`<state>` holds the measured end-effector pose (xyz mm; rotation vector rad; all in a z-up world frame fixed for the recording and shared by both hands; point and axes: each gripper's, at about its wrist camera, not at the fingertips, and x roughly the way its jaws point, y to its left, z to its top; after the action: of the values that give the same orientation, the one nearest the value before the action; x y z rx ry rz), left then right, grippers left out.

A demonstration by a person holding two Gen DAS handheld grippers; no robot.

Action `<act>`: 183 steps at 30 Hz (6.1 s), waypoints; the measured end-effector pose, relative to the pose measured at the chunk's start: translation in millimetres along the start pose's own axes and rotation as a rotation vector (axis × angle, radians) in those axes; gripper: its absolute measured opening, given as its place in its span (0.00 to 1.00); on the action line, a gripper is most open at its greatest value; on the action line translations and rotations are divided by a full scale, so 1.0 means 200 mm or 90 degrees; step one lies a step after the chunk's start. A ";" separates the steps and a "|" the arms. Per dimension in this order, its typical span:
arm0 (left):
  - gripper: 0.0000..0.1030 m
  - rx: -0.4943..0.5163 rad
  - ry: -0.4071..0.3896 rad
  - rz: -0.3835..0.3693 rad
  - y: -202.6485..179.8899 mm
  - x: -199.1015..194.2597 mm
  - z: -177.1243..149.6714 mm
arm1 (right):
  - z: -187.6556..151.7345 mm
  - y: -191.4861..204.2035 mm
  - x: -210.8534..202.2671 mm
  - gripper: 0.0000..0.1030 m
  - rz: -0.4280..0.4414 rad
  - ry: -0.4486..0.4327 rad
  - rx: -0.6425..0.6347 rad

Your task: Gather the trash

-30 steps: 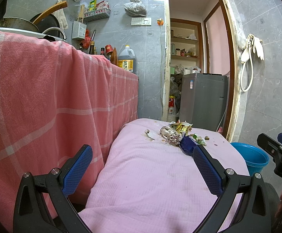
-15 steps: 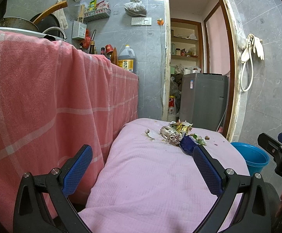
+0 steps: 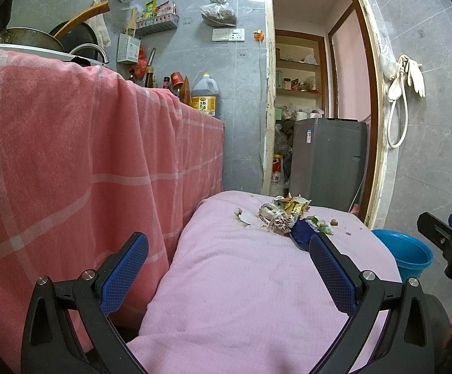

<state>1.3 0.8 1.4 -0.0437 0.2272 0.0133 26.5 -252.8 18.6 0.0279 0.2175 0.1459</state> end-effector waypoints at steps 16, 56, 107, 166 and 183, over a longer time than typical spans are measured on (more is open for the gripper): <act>0.99 0.011 -0.044 0.027 0.00 0.22 0.15 | 0.15 -0.03 0.13 1.00 0.019 -0.050 -0.046; 0.55 0.028 0.352 -0.116 -0.23 1.44 0.15 | 0.02 -0.24 1.34 0.64 0.157 0.305 -0.065; 0.07 -0.077 0.375 -0.173 -0.12 1.11 0.10 | -0.04 -0.20 1.04 0.24 0.193 0.275 -0.065; 0.08 -0.005 0.126 -0.460 -1.47 1.05 0.42 | 0.41 -1.07 0.53 0.26 -0.143 -0.023 -0.056; 0.21 -0.009 0.435 -0.443 -1.72 1.43 0.08 | 0.08 -1.35 0.72 0.41 -0.163 0.177 0.069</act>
<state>290.4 -339.3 -33.5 -0.1394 0.8843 -0.7018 208.0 -497.7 -8.4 0.0873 0.5041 -0.1182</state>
